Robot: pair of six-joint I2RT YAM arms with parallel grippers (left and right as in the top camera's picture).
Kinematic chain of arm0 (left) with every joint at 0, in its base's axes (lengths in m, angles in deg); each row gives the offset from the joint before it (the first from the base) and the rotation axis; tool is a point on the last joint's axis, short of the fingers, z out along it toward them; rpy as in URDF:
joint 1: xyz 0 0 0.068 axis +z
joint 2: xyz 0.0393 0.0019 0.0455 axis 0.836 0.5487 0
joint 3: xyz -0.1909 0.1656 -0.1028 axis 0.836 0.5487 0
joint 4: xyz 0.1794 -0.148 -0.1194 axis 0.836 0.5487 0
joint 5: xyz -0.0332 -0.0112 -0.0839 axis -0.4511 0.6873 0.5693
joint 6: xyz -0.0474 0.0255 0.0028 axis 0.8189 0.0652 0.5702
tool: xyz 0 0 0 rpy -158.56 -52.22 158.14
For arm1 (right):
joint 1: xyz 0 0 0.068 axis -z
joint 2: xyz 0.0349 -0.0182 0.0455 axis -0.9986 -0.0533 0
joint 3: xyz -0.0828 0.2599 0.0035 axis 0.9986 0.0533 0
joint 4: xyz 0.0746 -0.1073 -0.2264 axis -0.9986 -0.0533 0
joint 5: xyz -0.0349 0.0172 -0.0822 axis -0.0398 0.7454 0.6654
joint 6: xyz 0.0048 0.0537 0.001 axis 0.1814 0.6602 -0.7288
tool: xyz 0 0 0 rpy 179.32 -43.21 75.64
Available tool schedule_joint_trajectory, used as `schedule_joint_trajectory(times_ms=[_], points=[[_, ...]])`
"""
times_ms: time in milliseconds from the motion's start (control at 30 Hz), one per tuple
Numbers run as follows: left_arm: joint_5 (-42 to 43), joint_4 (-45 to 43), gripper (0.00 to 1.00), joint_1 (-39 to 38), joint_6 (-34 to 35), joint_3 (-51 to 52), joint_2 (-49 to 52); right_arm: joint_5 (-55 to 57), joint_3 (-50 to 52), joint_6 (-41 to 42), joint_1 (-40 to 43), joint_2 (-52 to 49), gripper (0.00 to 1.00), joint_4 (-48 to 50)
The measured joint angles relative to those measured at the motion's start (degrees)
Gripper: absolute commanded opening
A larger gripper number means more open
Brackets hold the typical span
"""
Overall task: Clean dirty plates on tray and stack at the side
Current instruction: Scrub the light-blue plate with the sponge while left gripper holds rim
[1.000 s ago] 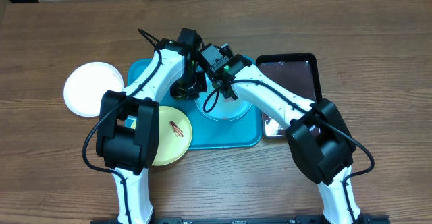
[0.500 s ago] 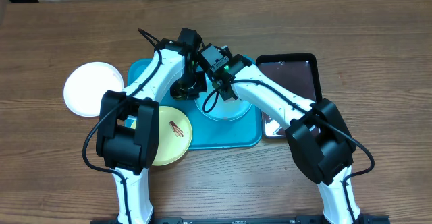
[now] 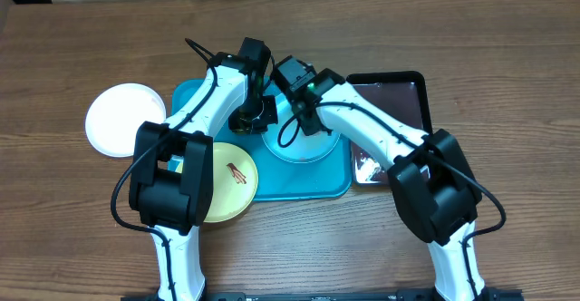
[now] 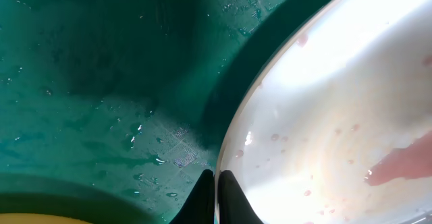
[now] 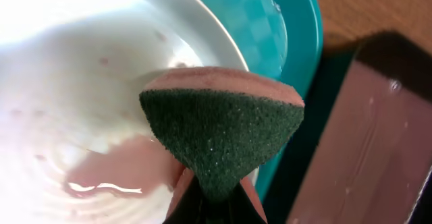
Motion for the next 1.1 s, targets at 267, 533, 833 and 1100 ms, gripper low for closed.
schedule_joint_trajectory(times_ms=[267,533,833,1100], points=[[0.0,0.0,0.04,0.0,0.0,0.0,0.0,-6.0,-0.5,0.1,2.9,0.0,0.04,-0.8],[0.0,0.0,0.04,0.0,0.0,0.0,0.0,-7.1,-0.5,0.4,3.0,0.0,0.04,0.3],[0.0,0.0,0.04,0.0,0.0,0.0,0.0,-6.1,4.7,0.4,2.9,0.0,0.04,8.0],[0.0,0.0,0.04,0.0,0.0,0.0,0.0,-8.7,8.9,0.4,2.9,1.0,0.04,11.6]])
